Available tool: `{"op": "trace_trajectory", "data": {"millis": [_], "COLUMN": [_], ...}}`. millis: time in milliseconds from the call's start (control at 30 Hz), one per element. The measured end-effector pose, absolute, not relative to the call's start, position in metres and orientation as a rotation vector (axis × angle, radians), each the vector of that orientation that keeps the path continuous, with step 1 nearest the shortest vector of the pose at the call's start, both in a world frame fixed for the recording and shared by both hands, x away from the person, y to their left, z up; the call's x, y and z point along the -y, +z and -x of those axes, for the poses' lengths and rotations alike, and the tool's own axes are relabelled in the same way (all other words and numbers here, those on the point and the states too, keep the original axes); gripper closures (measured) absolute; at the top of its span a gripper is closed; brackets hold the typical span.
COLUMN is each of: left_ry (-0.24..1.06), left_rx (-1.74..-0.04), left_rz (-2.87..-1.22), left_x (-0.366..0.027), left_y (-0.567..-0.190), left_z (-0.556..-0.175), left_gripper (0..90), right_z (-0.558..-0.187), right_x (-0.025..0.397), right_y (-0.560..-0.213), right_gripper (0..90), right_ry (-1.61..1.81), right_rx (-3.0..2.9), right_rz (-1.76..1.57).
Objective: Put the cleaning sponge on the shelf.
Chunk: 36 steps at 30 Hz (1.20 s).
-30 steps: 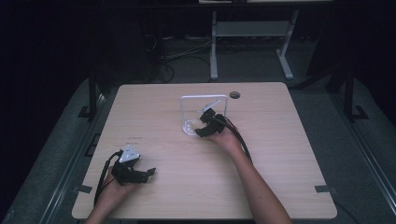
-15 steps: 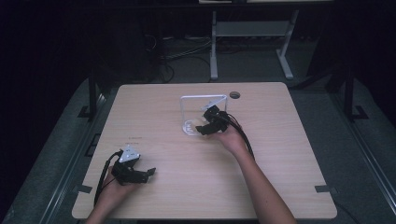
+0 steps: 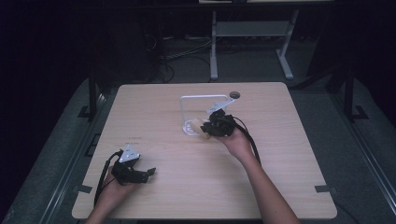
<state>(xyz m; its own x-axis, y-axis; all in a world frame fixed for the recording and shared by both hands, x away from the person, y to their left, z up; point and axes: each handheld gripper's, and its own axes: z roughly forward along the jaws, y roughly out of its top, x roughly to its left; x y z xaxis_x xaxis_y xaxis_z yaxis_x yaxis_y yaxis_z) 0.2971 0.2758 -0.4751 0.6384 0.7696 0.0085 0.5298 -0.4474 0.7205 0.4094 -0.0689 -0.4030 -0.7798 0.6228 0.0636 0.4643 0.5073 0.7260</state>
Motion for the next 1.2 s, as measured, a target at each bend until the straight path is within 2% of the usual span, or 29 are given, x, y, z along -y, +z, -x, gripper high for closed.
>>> {"op": "trace_trajectory", "data": {"millis": [67,100,800,1200], "left_ry": [0.439,0.439,0.438,0.439], "left_rx": [-1.011,-1.012,-1.015,-1.013], "left_rz": [-2.152,-2.150,-2.151,-2.151], "left_x": [-0.276,-0.275,-0.275,-0.275], "left_y": [-0.475,-0.475,-0.475,-0.475], "left_z": [-0.297,-0.297,-0.297,-0.297], "left_gripper": [12.9,12.9,12.9,12.9], "right_z": [-0.407,-0.405,-0.392,-0.398], "right_x": [0.071,0.071,0.075,0.068], "right_y": [-0.405,-0.406,-0.426,-0.446], "right_gripper": [89.0,89.5,89.6,89.5], "right_ry": [1.132,1.133,1.213,1.151], "right_rx": [-2.546,-2.548,-2.552,-2.571], "right_rz": [-0.919,-0.922,-0.868,-0.877]}}
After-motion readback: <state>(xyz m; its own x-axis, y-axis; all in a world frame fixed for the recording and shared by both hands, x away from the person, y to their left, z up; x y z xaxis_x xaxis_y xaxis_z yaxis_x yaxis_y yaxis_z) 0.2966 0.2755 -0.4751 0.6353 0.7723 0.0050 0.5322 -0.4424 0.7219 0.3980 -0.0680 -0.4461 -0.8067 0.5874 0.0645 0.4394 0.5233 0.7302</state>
